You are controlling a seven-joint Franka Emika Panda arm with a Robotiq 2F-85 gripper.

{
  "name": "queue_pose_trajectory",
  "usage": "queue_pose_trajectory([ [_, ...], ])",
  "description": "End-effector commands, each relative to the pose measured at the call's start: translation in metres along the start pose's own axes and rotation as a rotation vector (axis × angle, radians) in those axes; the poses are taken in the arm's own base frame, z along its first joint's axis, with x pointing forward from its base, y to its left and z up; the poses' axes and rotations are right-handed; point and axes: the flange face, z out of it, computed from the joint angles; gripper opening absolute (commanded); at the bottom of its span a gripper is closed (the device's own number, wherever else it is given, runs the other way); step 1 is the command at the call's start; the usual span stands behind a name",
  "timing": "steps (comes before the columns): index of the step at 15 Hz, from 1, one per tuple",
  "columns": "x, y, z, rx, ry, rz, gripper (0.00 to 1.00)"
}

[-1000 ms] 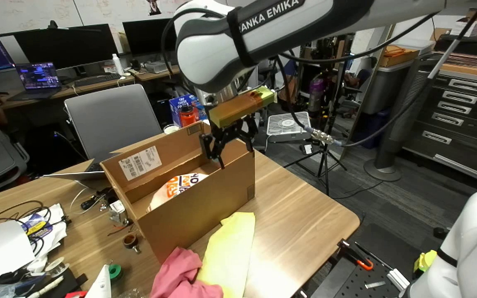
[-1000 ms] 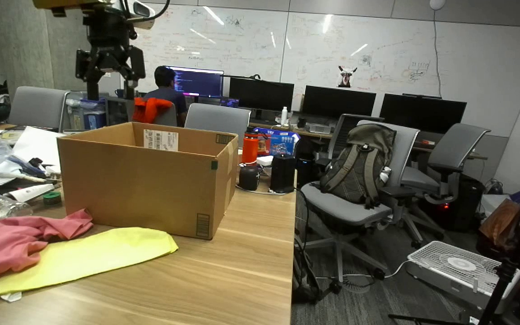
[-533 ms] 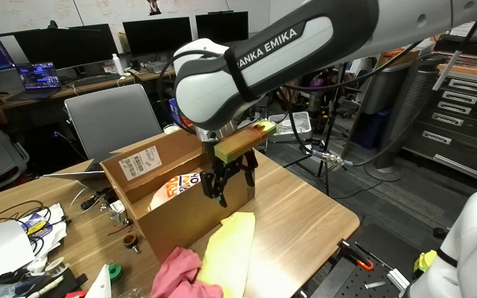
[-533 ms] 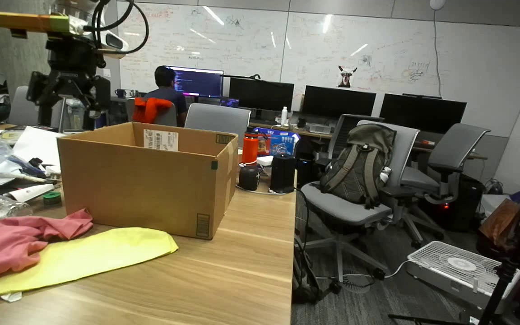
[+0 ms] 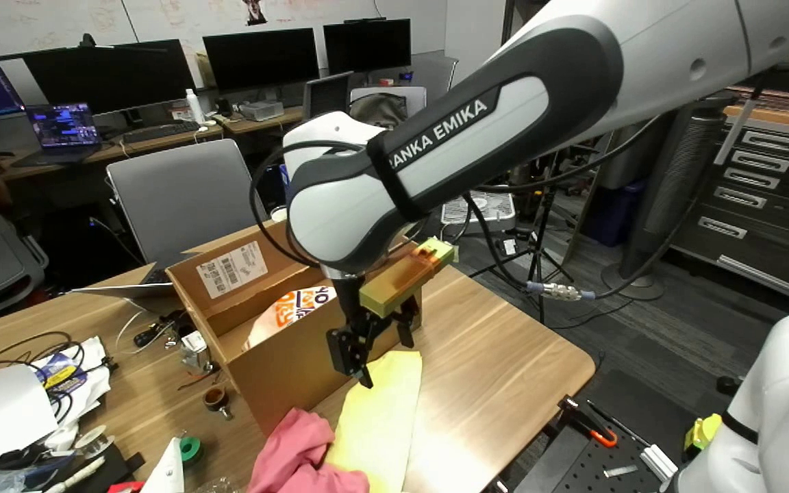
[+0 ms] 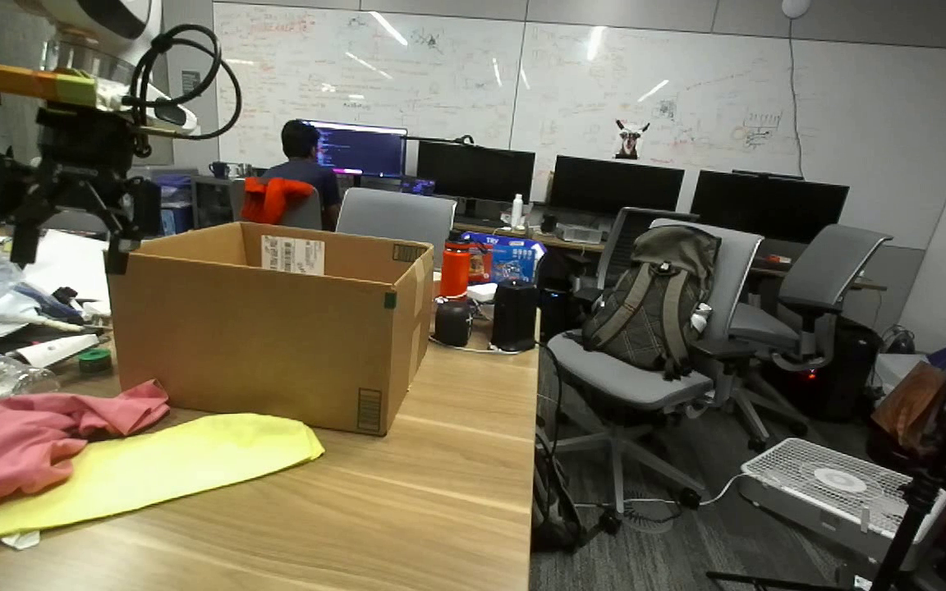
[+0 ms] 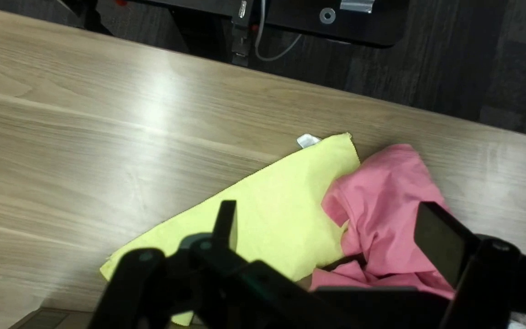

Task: Put the three objects into the cardboard box

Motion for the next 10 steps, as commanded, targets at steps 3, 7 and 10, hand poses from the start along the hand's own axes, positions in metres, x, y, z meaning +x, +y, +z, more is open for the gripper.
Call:
queue_pose_trajectory([
  [3,0.012,-0.013,0.023,0.015,0.087,-0.037,1.0],
  [7,0.02,-0.022,0.04,0.027,0.111,-0.053,1.0],
  [10,0.022,-0.034,0.051,0.026,0.107,-0.077,1.0],
])
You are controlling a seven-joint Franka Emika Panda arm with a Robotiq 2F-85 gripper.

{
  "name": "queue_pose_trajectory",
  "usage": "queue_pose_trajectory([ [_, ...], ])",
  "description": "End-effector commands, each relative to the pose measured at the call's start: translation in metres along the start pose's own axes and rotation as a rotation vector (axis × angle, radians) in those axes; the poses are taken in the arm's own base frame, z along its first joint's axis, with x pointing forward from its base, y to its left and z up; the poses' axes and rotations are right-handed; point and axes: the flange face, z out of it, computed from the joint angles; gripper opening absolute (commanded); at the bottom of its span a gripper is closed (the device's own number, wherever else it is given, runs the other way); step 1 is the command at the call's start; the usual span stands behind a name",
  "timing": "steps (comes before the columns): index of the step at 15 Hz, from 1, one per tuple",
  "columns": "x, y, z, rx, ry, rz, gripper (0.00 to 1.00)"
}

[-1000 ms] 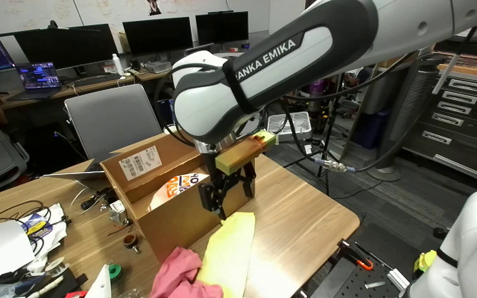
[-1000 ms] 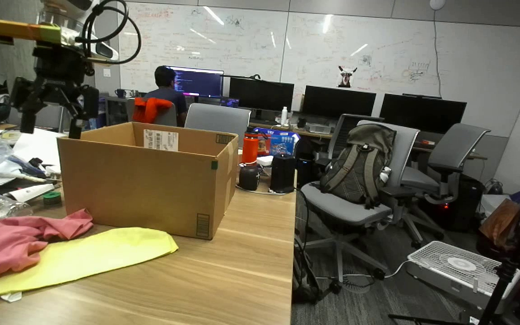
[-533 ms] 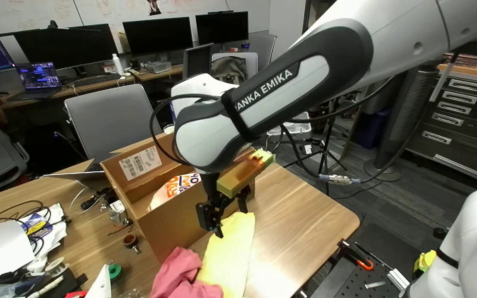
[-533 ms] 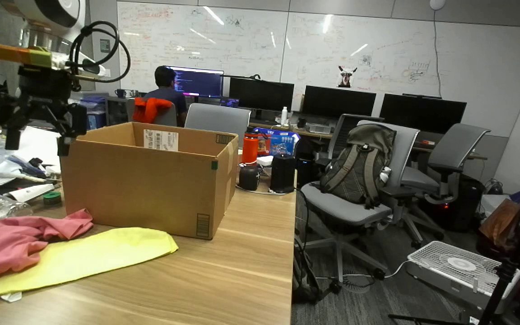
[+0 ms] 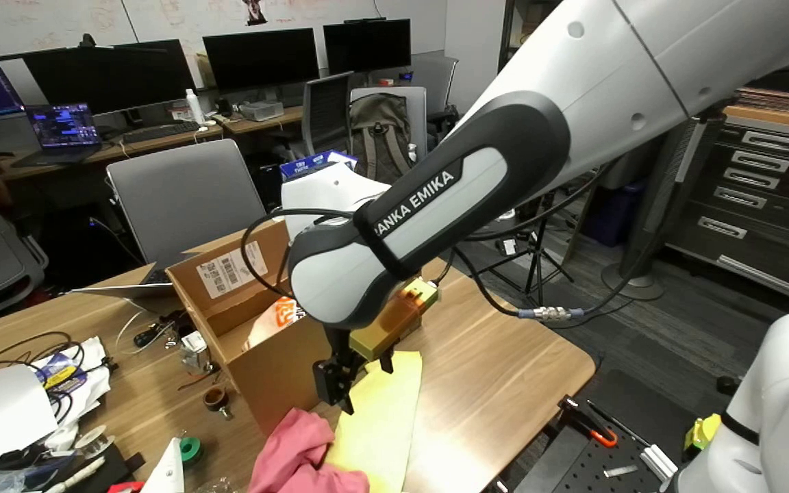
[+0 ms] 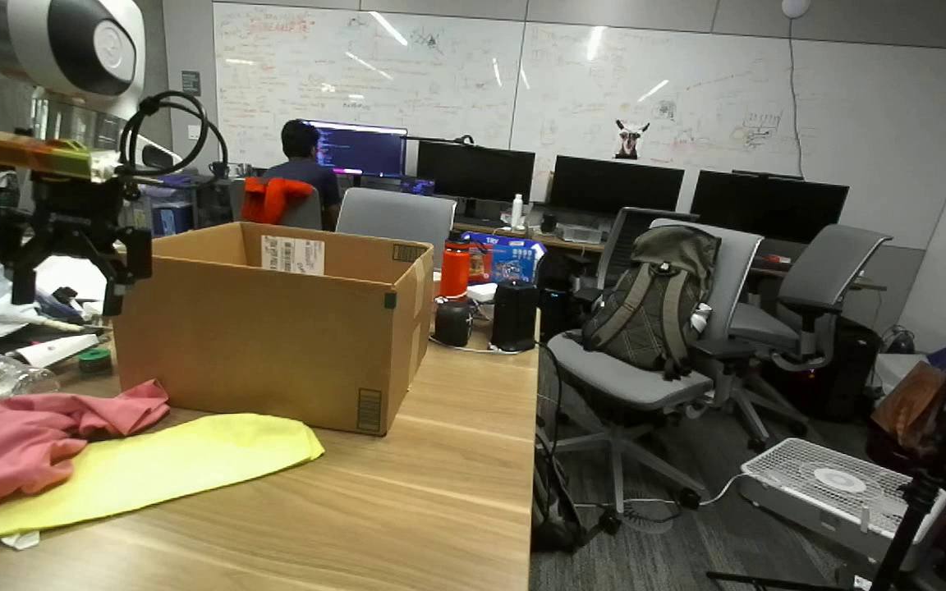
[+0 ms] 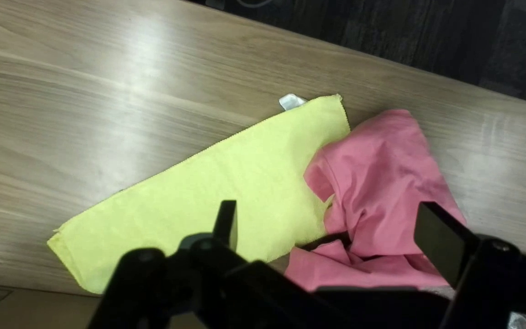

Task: Put the three objects into the cardboard box

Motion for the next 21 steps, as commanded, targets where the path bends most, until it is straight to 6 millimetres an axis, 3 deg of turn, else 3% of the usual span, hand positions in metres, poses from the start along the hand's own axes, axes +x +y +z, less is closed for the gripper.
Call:
queue_pose_trajectory([
  [1,-0.001,-0.017,0.009,0.004,0.02,-0.044,1.0],
  [7,-0.007,-0.047,0.026,-0.003,0.007,-0.108,1.0],
  [10,-0.004,-0.049,0.036,-0.018,-0.002,-0.114,1.0],
  [18,0.032,-0.013,0.057,-0.073,-0.013,-0.07,1.0],
  [21,0.048,-0.003,0.053,-0.053,0.015,-0.032,1.0],
])
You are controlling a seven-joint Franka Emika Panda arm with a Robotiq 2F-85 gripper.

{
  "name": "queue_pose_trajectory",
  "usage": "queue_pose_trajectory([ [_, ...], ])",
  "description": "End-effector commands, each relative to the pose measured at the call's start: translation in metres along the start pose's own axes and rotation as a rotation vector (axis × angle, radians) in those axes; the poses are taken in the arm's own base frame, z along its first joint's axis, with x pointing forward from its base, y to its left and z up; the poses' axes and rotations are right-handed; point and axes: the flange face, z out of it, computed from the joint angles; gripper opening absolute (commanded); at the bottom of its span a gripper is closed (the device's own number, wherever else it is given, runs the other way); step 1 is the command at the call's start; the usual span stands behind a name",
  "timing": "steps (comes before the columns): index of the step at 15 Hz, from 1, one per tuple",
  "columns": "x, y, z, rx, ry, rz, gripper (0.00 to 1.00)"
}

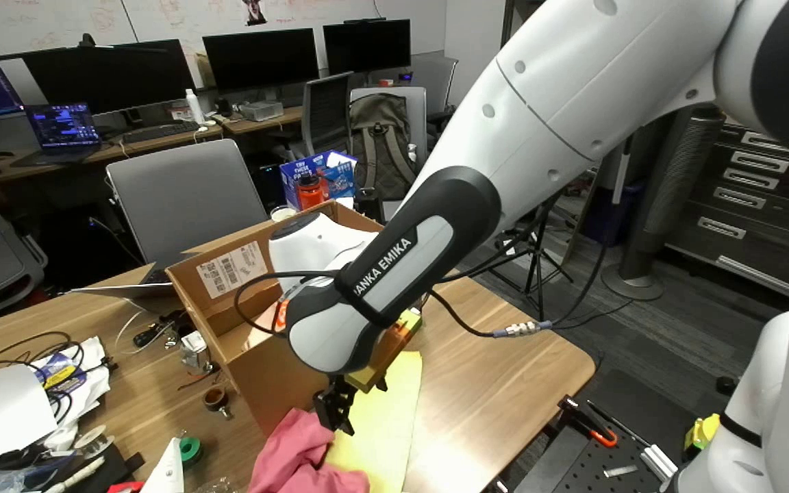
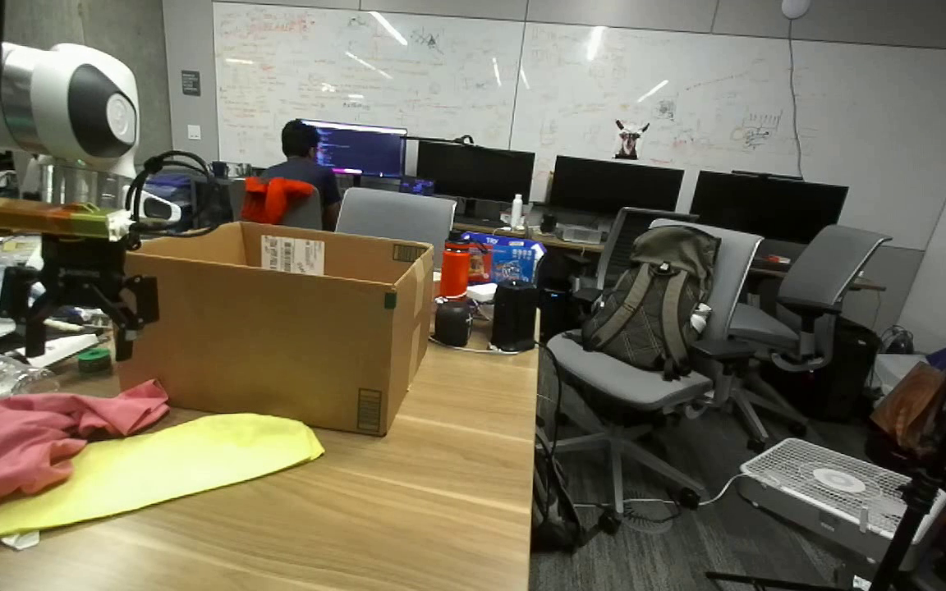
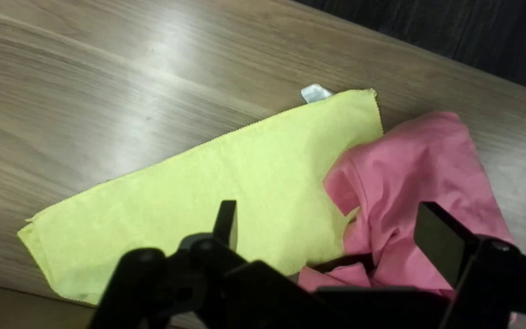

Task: Put the three objects into the cardboard box

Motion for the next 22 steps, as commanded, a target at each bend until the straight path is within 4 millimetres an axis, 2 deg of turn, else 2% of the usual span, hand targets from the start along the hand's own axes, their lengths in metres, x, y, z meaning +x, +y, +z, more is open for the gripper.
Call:
queue_pose_trajectory([
  [1,0.025,0.01,-0.009,0.023,0.057,0.056,1.0],
  [5,0.043,0.02,-0.013,0.068,0.12,0.121,1.0],
  [8,0.046,0.017,-0.004,0.086,0.118,0.117,1.0],
  [18,0.028,-0.021,0.047,0.095,0.007,0.001,1.0],
  [22,0.021,-0.024,0.061,0.081,-0.038,-0.043,1.0],
])
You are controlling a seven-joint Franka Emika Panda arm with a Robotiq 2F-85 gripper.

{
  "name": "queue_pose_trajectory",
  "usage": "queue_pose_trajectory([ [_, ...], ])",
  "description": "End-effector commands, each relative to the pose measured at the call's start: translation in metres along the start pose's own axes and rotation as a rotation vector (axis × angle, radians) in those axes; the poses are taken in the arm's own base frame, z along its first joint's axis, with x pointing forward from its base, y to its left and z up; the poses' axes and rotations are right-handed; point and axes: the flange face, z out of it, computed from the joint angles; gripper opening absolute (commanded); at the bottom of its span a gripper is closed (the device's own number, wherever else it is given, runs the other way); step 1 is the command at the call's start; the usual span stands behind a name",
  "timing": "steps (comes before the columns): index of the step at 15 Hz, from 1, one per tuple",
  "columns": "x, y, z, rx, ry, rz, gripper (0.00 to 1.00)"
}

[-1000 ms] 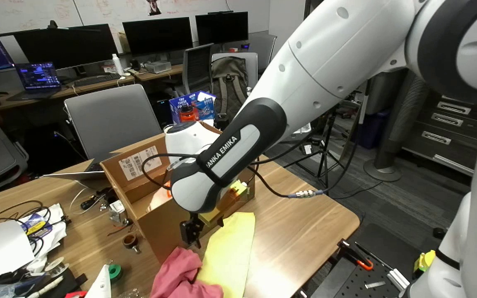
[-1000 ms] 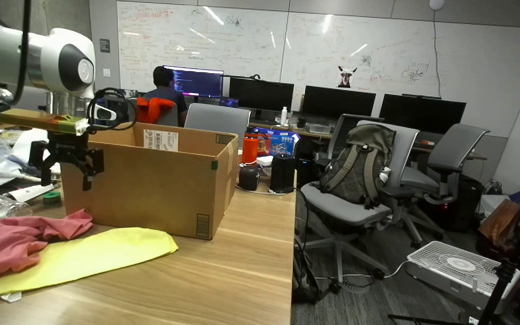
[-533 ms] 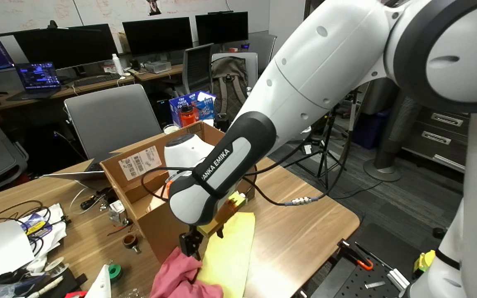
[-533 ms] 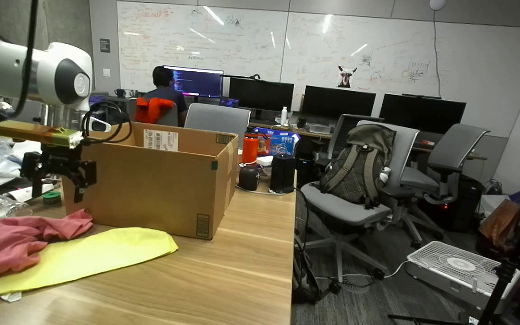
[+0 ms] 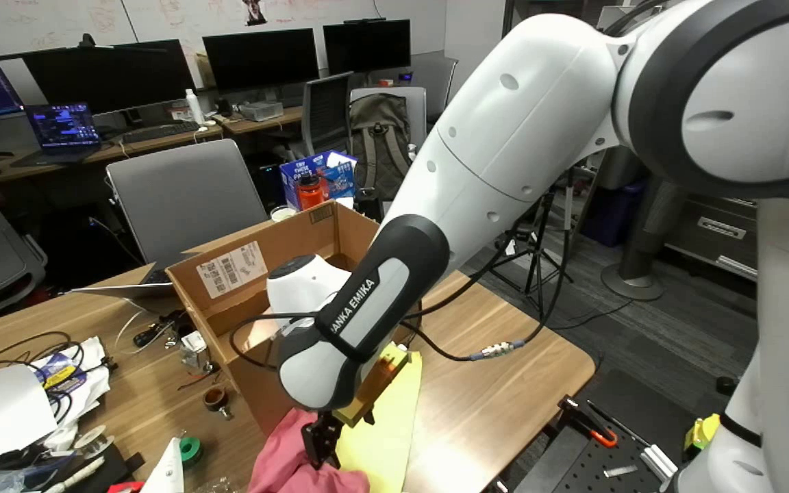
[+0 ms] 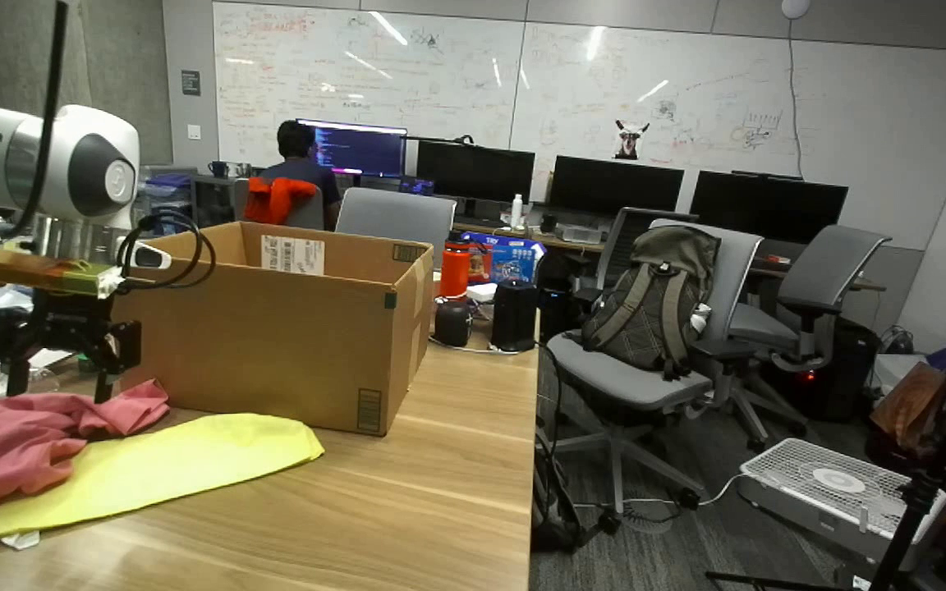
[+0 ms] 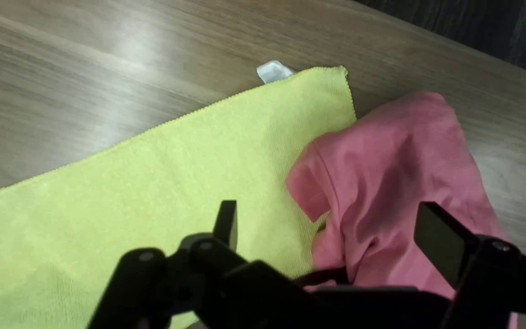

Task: Put the three objects into the cardboard box

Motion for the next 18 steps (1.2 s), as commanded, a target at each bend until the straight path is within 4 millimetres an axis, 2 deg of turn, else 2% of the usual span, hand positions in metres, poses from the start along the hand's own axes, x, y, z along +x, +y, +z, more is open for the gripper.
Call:
queue_pose_trajectory([
  [1,-0.005,0.001,0.008,0.001,-0.03,-0.036,1.0],
  [6,0.005,0.015,0.021,-0.015,-0.016,-0.003,1.0],
  [8,0.009,0.012,0.024,-0.015,-0.004,-0.008,1.0],
  [12,0.007,-0.004,0.032,0.001,0.009,-0.04,1.0],
  [18,-0.006,-0.041,0.034,0.106,-0.065,-0.108,1.0],
])
